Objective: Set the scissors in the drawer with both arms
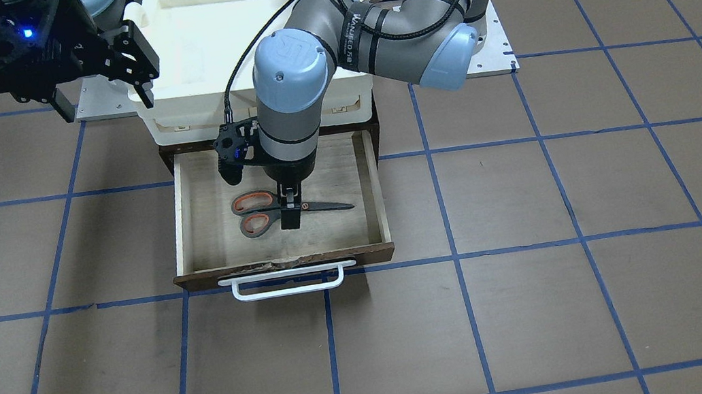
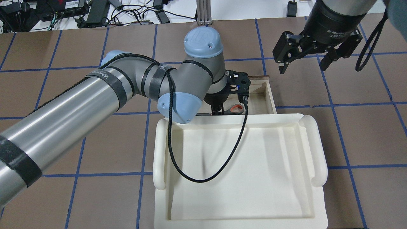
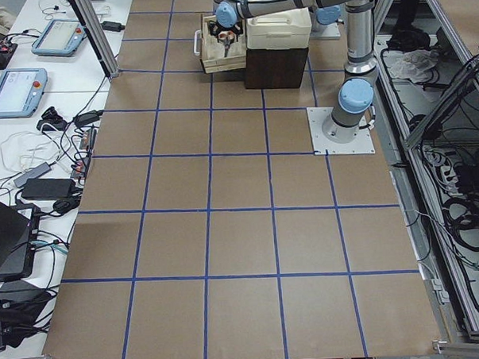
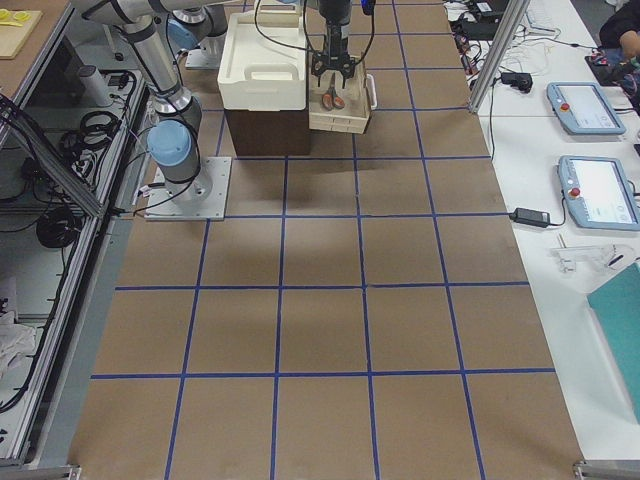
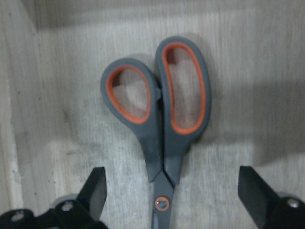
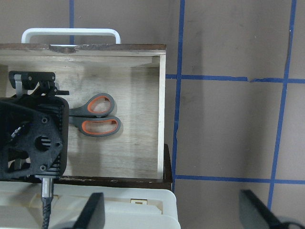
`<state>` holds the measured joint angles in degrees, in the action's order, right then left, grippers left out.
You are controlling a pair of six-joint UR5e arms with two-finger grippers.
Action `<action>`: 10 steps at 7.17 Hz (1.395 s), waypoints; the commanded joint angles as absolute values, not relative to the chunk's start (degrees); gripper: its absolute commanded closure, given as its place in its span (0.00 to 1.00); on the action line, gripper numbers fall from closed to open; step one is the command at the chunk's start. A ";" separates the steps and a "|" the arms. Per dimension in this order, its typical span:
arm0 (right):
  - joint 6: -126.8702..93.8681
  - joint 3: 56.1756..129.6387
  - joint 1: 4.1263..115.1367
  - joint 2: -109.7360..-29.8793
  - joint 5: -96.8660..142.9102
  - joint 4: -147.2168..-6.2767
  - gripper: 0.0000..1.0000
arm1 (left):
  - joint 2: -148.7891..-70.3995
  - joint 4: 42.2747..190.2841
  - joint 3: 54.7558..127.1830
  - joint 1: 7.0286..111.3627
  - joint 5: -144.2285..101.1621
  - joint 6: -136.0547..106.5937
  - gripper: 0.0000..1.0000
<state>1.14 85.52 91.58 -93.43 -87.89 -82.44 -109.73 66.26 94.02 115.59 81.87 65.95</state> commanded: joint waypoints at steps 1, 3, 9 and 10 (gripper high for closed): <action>1.14 85.52 91.58 -93.43 -87.80 -82.44 0.00 | -105.93 71.16 92.38 113.31 82.09 64.96 0.00; 1.14 85.52 91.58 -93.43 -87.80 -82.44 0.00 | -101.89 77.05 90.01 107.26 81.12 64.60 0.01; 0.97 85.61 91.58 -93.25 -87.80 -82.44 0.00 | -94.84 81.21 89.65 91.85 80.34 48.85 0.01; 0.97 85.69 91.58 -93.25 -87.80 -82.44 0.00 | -94.14 81.12 89.65 91.93 80.42 40.34 0.00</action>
